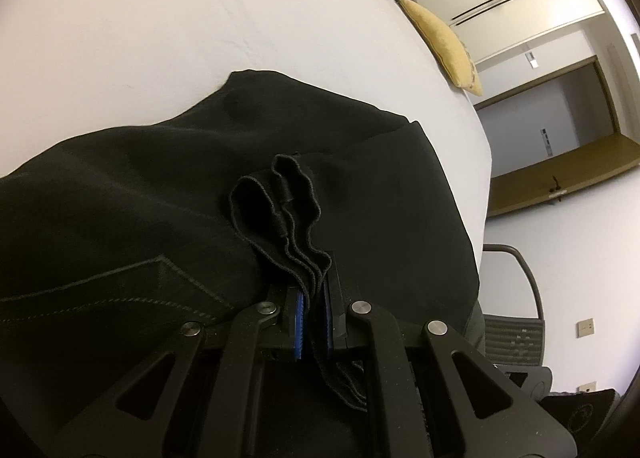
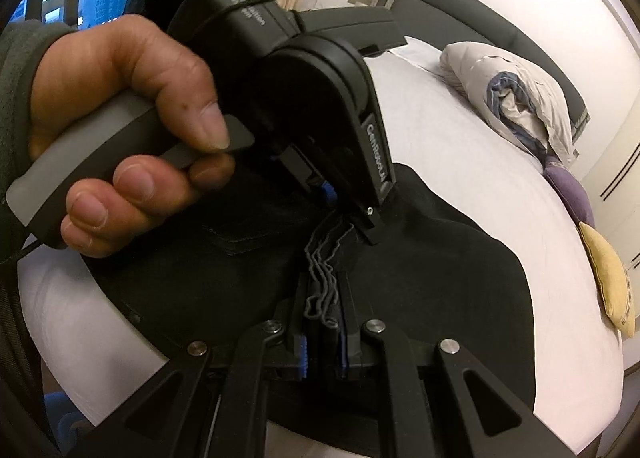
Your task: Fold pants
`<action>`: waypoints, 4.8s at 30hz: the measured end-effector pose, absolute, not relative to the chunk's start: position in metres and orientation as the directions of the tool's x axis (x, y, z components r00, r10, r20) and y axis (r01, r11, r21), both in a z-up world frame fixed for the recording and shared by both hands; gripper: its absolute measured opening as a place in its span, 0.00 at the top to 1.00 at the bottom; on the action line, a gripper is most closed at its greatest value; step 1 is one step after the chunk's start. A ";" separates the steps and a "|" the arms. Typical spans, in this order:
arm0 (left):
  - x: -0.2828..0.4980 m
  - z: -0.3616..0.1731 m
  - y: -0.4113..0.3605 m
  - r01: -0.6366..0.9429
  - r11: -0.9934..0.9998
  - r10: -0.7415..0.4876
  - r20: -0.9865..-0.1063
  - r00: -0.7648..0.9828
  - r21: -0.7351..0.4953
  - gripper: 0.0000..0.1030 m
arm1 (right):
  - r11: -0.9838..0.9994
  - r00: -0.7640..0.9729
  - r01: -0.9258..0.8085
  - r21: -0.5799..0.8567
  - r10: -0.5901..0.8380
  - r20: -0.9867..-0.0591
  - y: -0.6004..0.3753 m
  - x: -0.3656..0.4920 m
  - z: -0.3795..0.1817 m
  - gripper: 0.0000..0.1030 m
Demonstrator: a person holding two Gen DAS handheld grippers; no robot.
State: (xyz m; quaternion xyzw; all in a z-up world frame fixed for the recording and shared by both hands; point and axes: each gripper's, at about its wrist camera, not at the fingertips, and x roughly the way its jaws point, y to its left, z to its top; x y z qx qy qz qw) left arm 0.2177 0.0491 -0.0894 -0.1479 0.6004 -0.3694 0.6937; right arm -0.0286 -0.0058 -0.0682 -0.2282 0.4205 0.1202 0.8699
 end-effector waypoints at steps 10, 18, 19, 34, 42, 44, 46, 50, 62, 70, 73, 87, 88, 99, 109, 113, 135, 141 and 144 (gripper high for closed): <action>0.209 -0.102 0.068 0.301 0.691 -0.695 -0.718 0.029 -0.657 0.92 | 0.868 0.562 -0.427 -0.254 0.035 -0.826 -0.012 -0.015 -0.082 0.84; 0.197 -0.090 0.082 0.299 0.734 -0.656 -0.751 0.080 -0.609 0.88 | 0.915 0.476 -0.404 0.002 0.212 -0.854 -0.062 -0.003 -0.062 0.34; 0.194 -0.084 0.085 0.303 0.760 -0.627 -0.772 0.105 -0.576 0.88 | 0.912 0.463 -0.408 0.041 0.245 -0.852 -0.071 -0.004 -0.058 0.34; 0.163 -0.060 0.011 0.389 0.754 -0.627 -0.756 0.187 -0.529 0.88 | 0.629 0.412 -0.156 0.762 0.742 -0.528 -0.323 0.155 -0.064 0.42; 0.157 -0.099 0.016 0.343 0.715 -0.680 -0.720 0.139 -0.610 0.88 | 0.482 0.330 -0.024 0.876 0.831 -0.448 -0.349 0.162 -0.129 0.48; 0.158 -0.102 0.020 0.335 0.705 -0.693 -0.707 0.140 -0.625 0.88 | 0.493 0.291 -0.045 0.869 0.838 -0.461 -0.340 0.138 -0.125 0.48; 0.157 -0.102 0.021 0.333 0.706 -0.694 -0.704 0.151 -0.625 0.88 | 0.500 0.254 -0.073 0.863 0.846 -0.469 -0.331 0.115 -0.120 0.45; 0.149 -0.103 0.023 0.330 0.713 -0.691 -0.700 0.181 -0.619 0.88 | 0.586 0.250 -0.150 0.796 0.802 -0.543 -0.310 0.062 -0.106 0.40; 0.107 -0.085 0.067 0.284 0.775 -0.632 -0.705 0.323 -0.565 0.88 | 0.632 0.471 -0.287 0.720 0.747 -0.469 -0.235 0.073 -0.046 0.03; 0.078 -0.057 0.172 0.100 0.771 -0.581 -0.631 0.515 -0.629 0.88 | 0.819 0.408 -0.048 0.572 0.538 -0.737 -0.219 0.098 -0.108 0.31; 0.055 -0.054 0.234 -0.040 0.789 -0.465 -0.639 0.613 -0.613 0.88 | 0.828 0.402 -0.053 0.558 0.529 -0.748 -0.207 0.092 -0.090 0.29; 0.033 -0.113 0.321 -0.323 0.594 -0.421 -0.627 0.656 -0.737 0.14 | 0.533 0.379 -0.221 0.817 0.818 -0.432 -0.111 0.097 -0.066 0.30; 0.036 -0.121 0.317 -0.341 0.573 -0.438 -0.630 0.641 -0.745 0.14 | 0.534 0.376 -0.218 0.817 0.818 -0.434 -0.107 0.097 -0.066 0.30; 0.058 -0.158 0.308 -0.325 0.462 -0.507 -0.547 0.667 -0.825 0.57 | 0.524 0.371 -0.202 0.828 0.823 -0.430 -0.123 0.088 -0.068 0.30; 0.062 -0.168 0.317 -0.358 0.332 -0.527 -0.487 0.697 -0.873 0.79 | 0.572 0.346 -0.189 0.798 0.799 -0.491 -0.108 0.102 -0.061 0.30; 0.061 -0.152 0.318 -0.340 0.336 -0.522 -0.474 0.709 -0.878 0.84 | 0.595 0.289 -0.191 0.781 0.794 -0.534 -0.097 0.130 -0.056 0.30; 0.085 -0.002 0.225 -0.028 0.682 -0.503 -0.496 0.707 -0.731 0.89 | 0.665 0.164 -0.114 0.738 0.745 -0.646 -0.078 0.176 -0.123 0.00; 0.101 0.031 0.175 0.078 0.747 -0.518 -0.505 0.690 -0.661 0.89 | 0.514 0.209 0.000 0.858 0.839 -0.503 -0.123 0.170 -0.100 0.01; 0.110 0.044 0.136 0.154 0.787 -0.525 -0.519 0.674 -0.597 0.89 | 0.495 0.205 -0.085 0.865 0.858 -0.471 -0.139 0.163 -0.063 0.01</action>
